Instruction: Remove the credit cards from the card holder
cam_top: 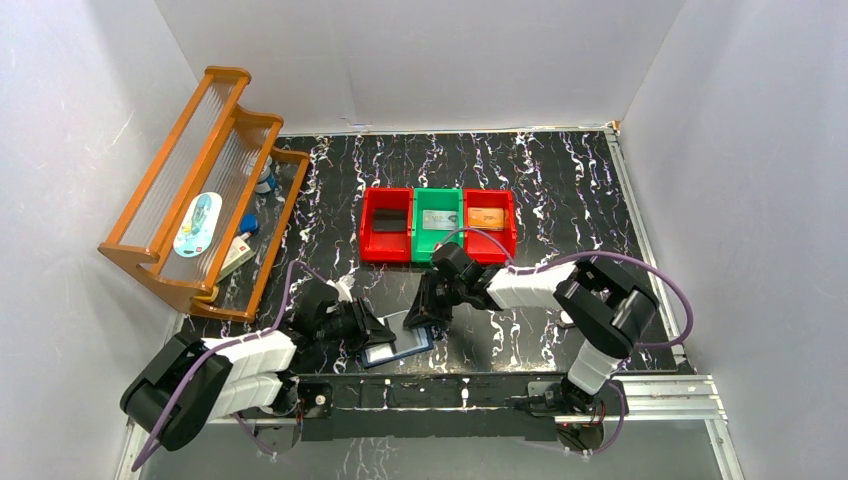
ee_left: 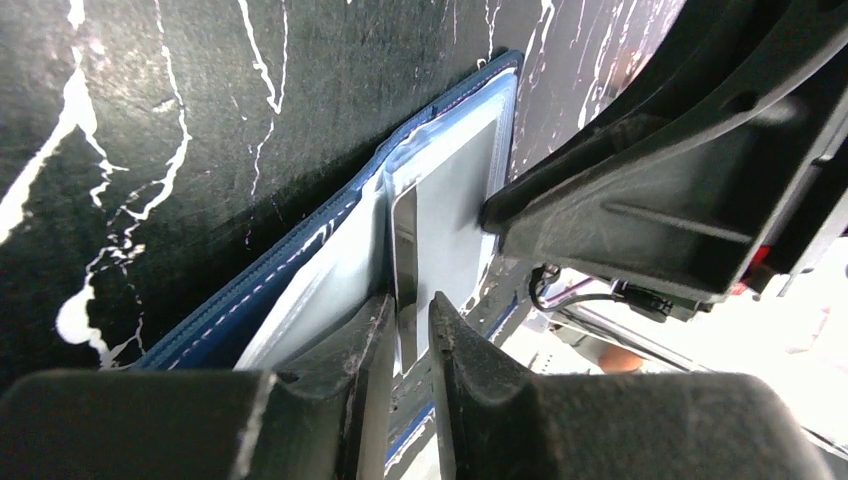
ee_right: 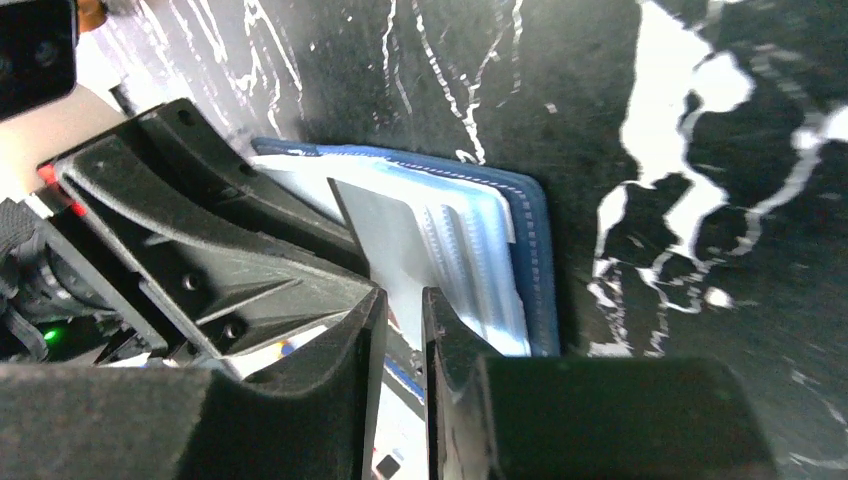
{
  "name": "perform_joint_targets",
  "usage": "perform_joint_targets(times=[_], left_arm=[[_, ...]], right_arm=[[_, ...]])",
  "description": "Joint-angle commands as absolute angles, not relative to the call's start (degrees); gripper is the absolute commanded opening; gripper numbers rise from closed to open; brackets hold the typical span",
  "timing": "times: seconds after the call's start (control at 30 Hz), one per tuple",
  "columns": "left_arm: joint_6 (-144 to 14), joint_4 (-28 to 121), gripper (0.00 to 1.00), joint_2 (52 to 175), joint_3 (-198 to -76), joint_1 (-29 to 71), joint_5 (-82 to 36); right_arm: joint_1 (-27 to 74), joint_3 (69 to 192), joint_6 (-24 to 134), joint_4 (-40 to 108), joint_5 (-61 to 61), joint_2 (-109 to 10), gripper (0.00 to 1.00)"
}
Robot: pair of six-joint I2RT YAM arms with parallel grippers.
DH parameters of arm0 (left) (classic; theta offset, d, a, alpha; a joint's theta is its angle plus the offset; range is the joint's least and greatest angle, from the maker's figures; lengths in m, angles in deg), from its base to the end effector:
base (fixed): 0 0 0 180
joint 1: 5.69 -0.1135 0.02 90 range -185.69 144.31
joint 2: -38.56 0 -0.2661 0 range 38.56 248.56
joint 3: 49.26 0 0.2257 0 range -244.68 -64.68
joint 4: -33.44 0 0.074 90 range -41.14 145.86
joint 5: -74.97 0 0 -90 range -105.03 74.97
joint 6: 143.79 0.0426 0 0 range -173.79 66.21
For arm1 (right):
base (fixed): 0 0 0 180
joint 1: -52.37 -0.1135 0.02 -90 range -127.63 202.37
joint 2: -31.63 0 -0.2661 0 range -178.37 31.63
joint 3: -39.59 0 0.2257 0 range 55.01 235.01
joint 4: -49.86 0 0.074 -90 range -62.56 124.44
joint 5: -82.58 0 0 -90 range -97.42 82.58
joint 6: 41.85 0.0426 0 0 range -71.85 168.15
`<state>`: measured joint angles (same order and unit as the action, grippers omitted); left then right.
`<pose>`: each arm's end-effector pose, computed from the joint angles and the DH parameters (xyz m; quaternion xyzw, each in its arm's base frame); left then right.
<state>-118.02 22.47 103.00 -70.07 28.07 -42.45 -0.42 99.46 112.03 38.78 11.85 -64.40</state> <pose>0.1244 -0.1067 0.1375 -0.1143 0.8523 -0.4882 0.1489 0.1749 0.2536 0.1611 0.0280 0.9196 0.3877 0.0560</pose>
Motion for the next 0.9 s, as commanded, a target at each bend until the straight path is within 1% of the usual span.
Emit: perform_joint_targets(times=[0.0, 0.1, 0.23, 0.33, 0.47, 0.6, 0.87], left_arm=[[-121.67, 15.11, 0.19, 104.32, -68.12, 27.36, -43.57], [-122.86, 13.34, 0.22, 104.21, -67.21, 26.85, -43.52], [-123.46, 14.06, 0.23, 102.85, -66.43, 26.18, -43.05], [-123.28, 15.80, 0.18, 101.65, -66.24, 25.75, -42.46], [-121.46, 17.33, 0.01, 101.65, -67.28, 25.51, -42.60], [-120.17, 18.43, 0.00, 102.02, -68.37, 25.51, -42.88], [-118.46, 23.81, 0.00, 100.40, -68.40, 25.43, -42.11]], right_arm=[[-1.68, 96.07, 114.72, 44.07, 15.77, -67.60, 0.28], [-1.68, 95.54, 115.11, 45.45, 17.08, -67.78, 0.28], [-1.68, 95.36, 115.46, 45.58, 17.06, -69.33, 0.27], [-1.68, 95.38, 115.35, 44.58, 16.06, -68.70, 0.27], [-1.66, 96.65, 114.32, 42.68, 15.23, -68.48, 0.28], [-1.60, 98.54, 113.09, 40.60, 14.11, -68.49, 0.28], [-0.68, 103.78, 108.19, 30.61, 6.59, -62.79, 0.32]])
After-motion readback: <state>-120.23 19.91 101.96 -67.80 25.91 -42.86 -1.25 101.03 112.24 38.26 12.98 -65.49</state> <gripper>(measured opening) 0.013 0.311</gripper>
